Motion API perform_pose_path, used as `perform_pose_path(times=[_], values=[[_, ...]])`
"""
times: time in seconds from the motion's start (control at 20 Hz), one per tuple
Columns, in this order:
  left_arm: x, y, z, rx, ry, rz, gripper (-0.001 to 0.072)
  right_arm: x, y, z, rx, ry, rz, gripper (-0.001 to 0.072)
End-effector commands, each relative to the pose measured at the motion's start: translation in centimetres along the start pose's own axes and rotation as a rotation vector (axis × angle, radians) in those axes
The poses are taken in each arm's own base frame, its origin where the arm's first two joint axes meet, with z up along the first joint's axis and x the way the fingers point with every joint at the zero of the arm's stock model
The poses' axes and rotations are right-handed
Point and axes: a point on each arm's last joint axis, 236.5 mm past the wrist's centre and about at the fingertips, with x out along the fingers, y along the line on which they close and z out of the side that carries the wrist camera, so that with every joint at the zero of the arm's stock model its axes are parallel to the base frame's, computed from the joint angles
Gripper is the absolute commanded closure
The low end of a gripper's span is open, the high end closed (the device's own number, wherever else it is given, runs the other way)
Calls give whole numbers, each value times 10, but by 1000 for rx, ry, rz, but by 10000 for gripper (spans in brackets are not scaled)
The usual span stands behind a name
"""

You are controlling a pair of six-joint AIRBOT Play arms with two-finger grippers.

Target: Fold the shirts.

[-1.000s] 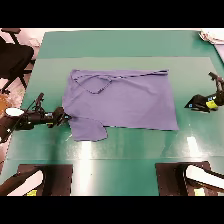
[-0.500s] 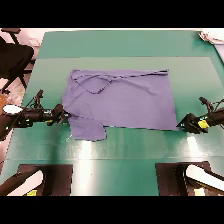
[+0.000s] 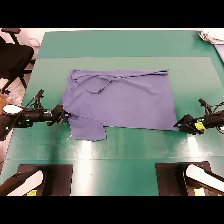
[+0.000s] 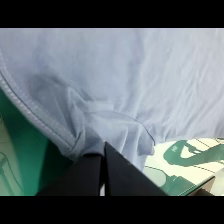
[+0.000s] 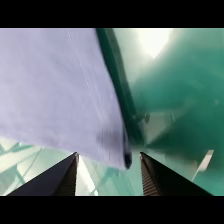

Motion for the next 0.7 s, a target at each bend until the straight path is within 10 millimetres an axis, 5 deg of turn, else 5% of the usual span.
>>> perform_pose_path(times=[0.0, 0.15, 0.45, 0.55, 0.65], values=[[0, -1, 0, 3, 1, -2, 683, 0, -7, 13, -3, -57, -26, 265], [0, -1, 0, 3, 0, -2, 683, 6, 1, 12, -3, -41, -3, 266], [0, -2, -2, 1, 10, -9, 683, 47, 8, -11, -10, 149, 3, 293], [0, -3, -3, 1, 14, -10, 683, 45, 14, -10, -42, 131, -7, 393], [0, -3, -4, 1, 16, -11, 683, 36, 20, -6, -71, 92, -12, 597]])
